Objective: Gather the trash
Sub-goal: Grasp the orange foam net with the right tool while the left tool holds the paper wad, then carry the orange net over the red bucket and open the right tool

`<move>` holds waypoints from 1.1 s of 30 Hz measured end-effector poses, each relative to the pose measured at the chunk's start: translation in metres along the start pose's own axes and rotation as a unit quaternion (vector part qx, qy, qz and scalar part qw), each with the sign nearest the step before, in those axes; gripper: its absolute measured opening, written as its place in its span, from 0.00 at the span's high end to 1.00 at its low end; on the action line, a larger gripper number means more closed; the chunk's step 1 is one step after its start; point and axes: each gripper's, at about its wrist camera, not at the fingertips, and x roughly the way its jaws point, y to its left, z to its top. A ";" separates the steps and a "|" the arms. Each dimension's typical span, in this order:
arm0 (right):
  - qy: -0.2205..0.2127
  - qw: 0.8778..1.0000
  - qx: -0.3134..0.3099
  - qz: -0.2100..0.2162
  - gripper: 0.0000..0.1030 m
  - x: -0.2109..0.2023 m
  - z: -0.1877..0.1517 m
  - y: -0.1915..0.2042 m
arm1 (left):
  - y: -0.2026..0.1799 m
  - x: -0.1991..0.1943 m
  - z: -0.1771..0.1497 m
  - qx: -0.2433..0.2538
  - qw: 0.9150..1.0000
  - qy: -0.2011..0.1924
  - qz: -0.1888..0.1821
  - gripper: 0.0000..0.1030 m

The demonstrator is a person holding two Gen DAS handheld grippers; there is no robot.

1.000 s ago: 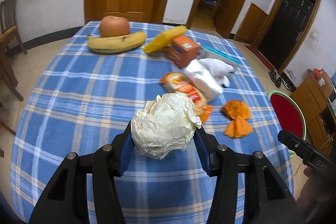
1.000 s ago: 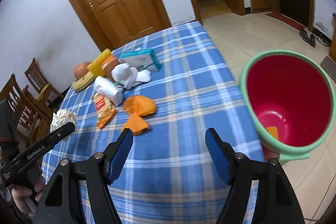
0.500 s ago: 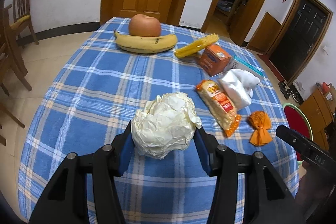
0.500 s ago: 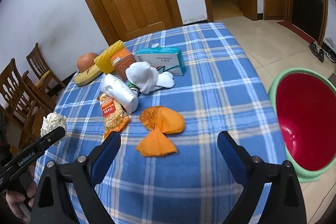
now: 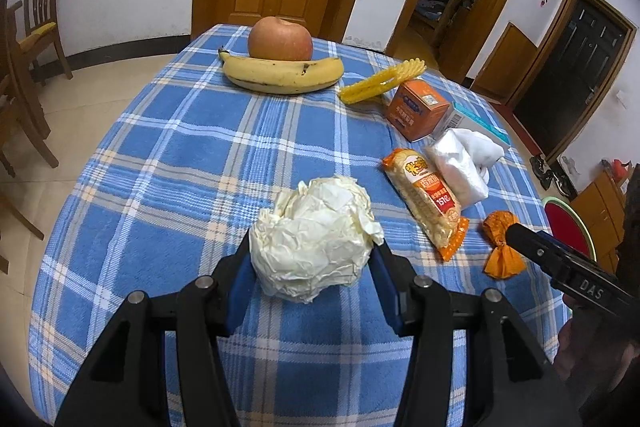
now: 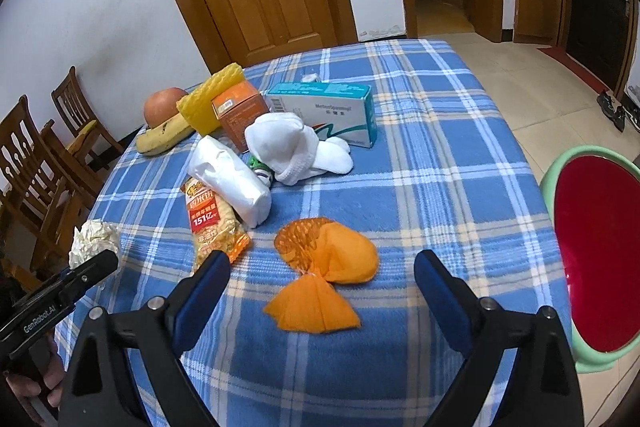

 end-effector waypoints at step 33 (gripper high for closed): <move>-0.046 0.999 -0.006 -0.007 0.67 -0.048 -0.023 -0.007 | -0.041 -0.029 -0.004 0.037 0.999 -0.016 -0.036 0.48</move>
